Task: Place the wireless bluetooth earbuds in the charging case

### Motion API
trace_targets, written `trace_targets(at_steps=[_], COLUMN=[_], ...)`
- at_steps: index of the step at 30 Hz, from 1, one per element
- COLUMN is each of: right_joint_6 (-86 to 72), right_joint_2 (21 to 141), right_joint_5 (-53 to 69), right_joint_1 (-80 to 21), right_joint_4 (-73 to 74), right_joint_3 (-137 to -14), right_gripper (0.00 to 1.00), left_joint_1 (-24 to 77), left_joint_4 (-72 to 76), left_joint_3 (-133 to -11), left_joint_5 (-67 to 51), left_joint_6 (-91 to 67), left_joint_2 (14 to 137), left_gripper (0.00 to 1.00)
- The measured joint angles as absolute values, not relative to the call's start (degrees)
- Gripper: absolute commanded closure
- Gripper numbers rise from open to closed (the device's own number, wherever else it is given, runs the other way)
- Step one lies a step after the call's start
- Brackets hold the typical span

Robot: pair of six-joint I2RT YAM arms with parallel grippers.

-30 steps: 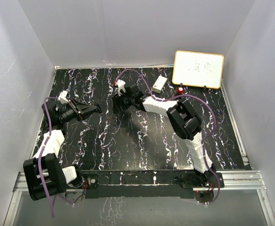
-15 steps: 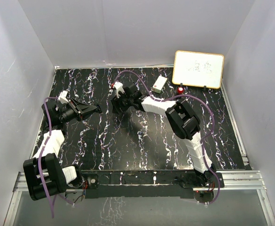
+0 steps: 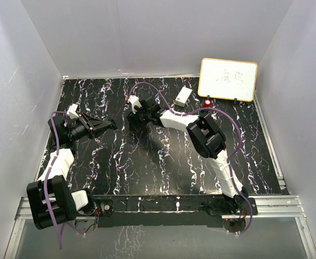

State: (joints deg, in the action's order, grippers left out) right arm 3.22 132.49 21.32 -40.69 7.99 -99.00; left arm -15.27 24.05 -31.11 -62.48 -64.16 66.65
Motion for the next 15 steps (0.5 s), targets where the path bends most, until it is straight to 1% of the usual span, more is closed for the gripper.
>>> trace_targets(at_steps=[15], right_joint_6=[6.22], right_joint_2=[132.94], right_joint_5=[17.47], right_joint_1=[-42.92], right_joint_4=[9.28], right_joint_3=[-99.77], right_gripper=[0.55], left_joint_1=[-15.44], left_joint_4=[24.10], left_joint_3=[-31.40], left_joint_5=[-62.63], left_joint_6=[-64.40], left_joint_2=[67.02], left_gripper=[1.00])
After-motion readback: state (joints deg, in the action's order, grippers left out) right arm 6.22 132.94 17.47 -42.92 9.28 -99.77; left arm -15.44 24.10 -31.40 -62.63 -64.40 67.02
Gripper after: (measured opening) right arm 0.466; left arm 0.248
